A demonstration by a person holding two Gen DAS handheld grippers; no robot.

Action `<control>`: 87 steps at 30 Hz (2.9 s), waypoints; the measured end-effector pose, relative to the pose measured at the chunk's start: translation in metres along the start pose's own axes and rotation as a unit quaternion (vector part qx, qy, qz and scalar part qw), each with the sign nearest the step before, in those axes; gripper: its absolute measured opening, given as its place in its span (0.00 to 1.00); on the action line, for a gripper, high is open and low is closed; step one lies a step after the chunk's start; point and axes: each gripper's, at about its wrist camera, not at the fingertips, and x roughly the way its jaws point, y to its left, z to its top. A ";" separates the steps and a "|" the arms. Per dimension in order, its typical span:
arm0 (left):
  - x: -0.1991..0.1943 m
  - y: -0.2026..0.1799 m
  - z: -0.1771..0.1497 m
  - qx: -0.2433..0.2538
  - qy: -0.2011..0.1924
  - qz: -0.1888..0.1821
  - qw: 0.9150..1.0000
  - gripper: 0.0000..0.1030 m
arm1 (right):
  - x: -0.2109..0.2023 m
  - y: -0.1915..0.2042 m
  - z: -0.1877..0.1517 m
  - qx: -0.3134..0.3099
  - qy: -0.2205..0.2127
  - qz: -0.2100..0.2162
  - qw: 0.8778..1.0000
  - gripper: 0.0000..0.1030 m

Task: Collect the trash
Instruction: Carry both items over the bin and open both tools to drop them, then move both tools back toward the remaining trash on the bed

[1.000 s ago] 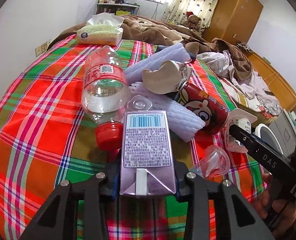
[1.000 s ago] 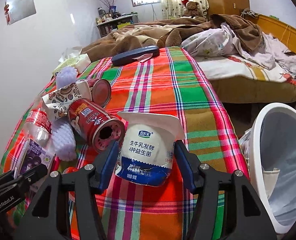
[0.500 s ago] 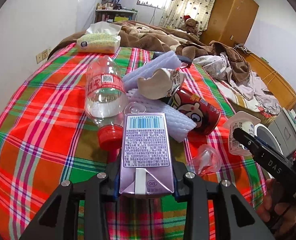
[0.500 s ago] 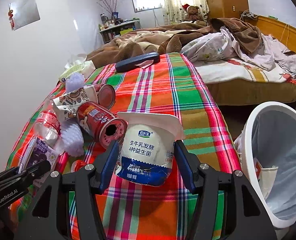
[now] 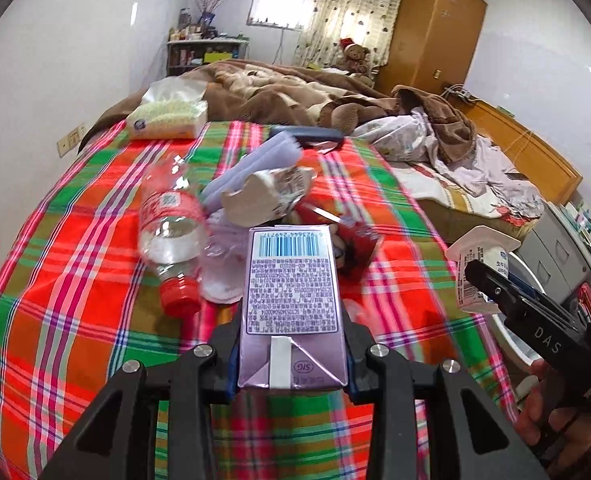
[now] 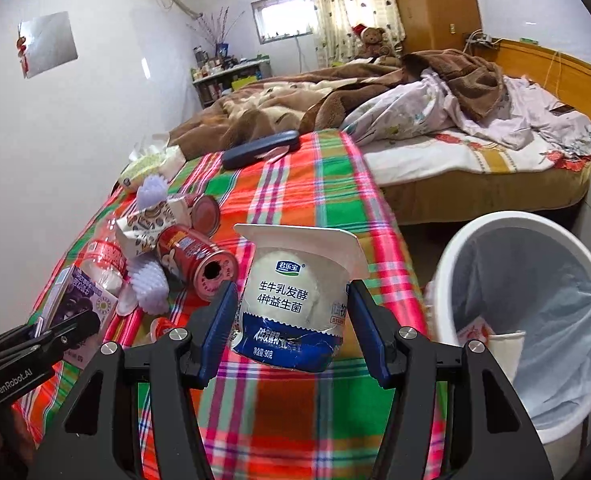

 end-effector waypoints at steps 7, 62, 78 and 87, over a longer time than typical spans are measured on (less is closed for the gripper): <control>-0.005 -0.038 0.003 0.032 -0.008 -0.024 0.999 0.37 | -0.024 -0.022 0.001 0.009 -0.021 -0.021 1.000 0.56; 0.096 -0.261 -0.005 0.184 0.084 -0.170 0.964 0.51 | -0.044 -0.181 -0.019 0.095 0.025 -0.143 0.985 0.67; 0.048 -0.211 -0.001 0.158 0.045 -0.150 0.975 0.51 | -0.059 -0.151 -0.013 0.085 -0.004 -0.133 0.988 0.67; 0.027 -0.165 -0.002 0.134 0.028 -0.122 0.983 0.51 | -0.060 -0.118 -0.008 0.062 -0.018 -0.114 0.991 0.67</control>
